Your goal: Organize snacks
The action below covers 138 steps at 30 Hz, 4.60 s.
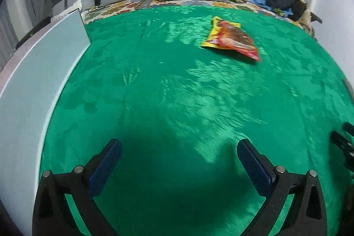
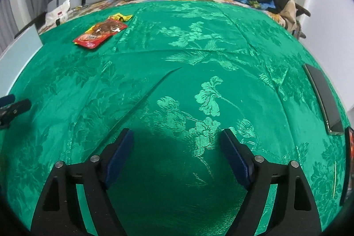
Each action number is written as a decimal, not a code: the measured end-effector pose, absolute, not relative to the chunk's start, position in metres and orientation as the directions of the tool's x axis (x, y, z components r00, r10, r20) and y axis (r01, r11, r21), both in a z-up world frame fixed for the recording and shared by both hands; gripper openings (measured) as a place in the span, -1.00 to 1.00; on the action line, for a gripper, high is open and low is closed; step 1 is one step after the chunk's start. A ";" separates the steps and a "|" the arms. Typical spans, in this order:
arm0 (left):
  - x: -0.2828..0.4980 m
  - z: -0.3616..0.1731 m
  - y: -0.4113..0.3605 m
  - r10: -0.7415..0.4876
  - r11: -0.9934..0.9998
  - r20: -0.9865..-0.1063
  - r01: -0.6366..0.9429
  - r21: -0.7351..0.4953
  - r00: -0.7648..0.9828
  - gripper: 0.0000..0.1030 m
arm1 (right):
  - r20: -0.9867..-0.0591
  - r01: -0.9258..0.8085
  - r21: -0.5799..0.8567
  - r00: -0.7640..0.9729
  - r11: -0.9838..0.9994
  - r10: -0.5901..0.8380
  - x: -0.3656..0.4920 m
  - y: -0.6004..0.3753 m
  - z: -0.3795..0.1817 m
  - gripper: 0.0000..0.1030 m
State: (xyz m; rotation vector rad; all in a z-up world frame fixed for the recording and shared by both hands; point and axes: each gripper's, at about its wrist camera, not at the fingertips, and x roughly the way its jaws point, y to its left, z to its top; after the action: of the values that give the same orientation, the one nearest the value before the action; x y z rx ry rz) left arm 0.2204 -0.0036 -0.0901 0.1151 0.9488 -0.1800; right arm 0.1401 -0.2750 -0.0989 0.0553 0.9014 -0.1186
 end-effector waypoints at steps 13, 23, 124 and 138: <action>0.231 -0.103 0.014 -0.120 0.983 -0.814 0.181 -0.018 0.568 1.00 | -0.786 0.126 -0.001 0.614 0.992 -0.078 0.141 -0.275 -0.098 0.63; 0.231 -0.103 0.014 -0.120 0.983 -0.814 0.182 -0.017 0.569 1.00 | -0.786 0.125 -0.001 0.613 0.992 -0.078 0.140 -0.275 -0.098 0.63; 0.232 -0.102 0.015 -0.120 0.983 -0.813 0.182 -0.018 0.570 1.00 | -0.794 0.021 -0.005 0.608 1.000 -0.017 0.171 -0.298 -0.083 0.62; 0.231 -0.101 0.014 -0.120 0.983 -0.813 0.182 -0.018 0.570 1.00 | -0.794 0.021 -0.005 0.607 1.000 -0.017 0.170 -0.298 -0.083 0.62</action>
State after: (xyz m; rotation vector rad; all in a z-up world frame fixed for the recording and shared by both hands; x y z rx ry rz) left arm 0.2313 0.0141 -0.1015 0.0700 0.9482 -0.1772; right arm 0.1705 -0.2984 -0.0827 0.0048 0.9182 -0.0215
